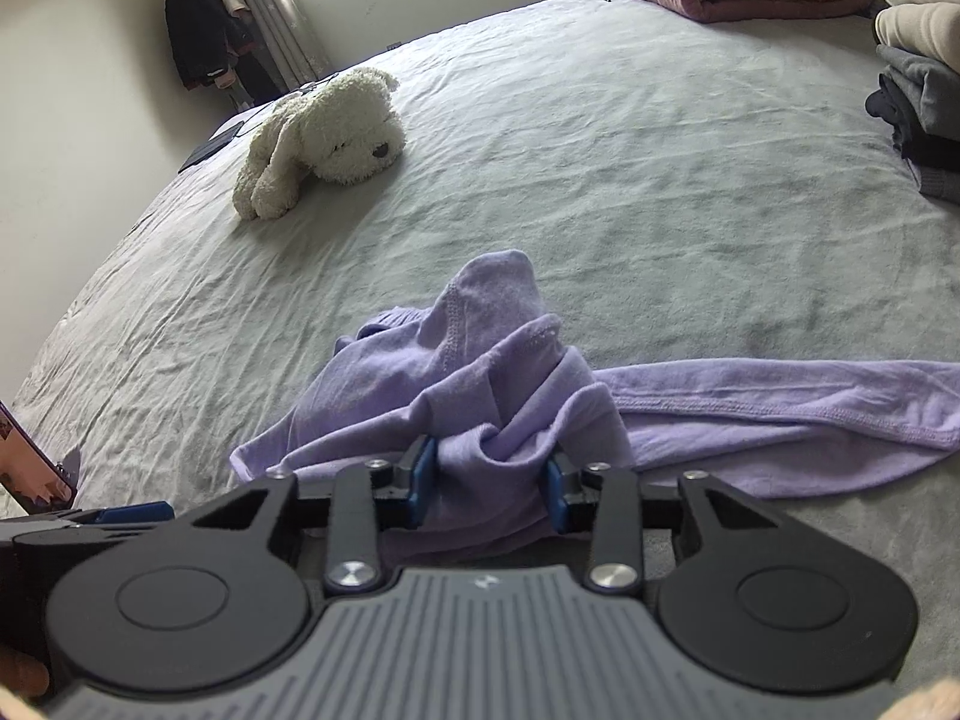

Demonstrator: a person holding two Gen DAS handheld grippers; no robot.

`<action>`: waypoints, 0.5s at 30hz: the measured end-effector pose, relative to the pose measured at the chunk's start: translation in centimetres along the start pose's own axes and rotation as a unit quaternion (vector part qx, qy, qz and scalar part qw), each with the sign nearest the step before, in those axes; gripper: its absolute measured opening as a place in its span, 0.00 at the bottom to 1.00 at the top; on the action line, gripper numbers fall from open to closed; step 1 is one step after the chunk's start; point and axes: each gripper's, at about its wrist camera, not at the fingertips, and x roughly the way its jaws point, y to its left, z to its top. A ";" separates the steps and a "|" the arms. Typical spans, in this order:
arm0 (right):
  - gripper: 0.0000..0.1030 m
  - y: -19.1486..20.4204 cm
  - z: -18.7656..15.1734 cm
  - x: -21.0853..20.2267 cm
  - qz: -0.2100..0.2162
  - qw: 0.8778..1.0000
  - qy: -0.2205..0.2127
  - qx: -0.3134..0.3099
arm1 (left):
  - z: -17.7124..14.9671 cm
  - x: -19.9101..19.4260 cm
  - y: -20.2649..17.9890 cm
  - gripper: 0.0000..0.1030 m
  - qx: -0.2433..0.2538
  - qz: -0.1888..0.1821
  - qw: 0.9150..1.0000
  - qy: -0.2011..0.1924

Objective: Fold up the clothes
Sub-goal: 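Close the right gripper on the lavender pants and lift them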

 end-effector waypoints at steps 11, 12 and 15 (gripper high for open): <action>0.11 0.0 -0.2 -1.4 0.027 1.000 0.012 0.002 | 0.1 -0.9 -0.7 0.99 0.003 -0.003 1.000 -0.011; 0.10 0.0 -0.3 -1.5 0.027 1.000 0.015 0.001 | 0.1 -0.9 -0.7 0.99 0.004 -0.003 1.000 -0.011; 0.10 0.0 -0.6 -1.6 0.029 0.999 0.024 -0.004 | 0.1 -0.9 -0.9 0.99 0.005 -0.002 1.000 -0.012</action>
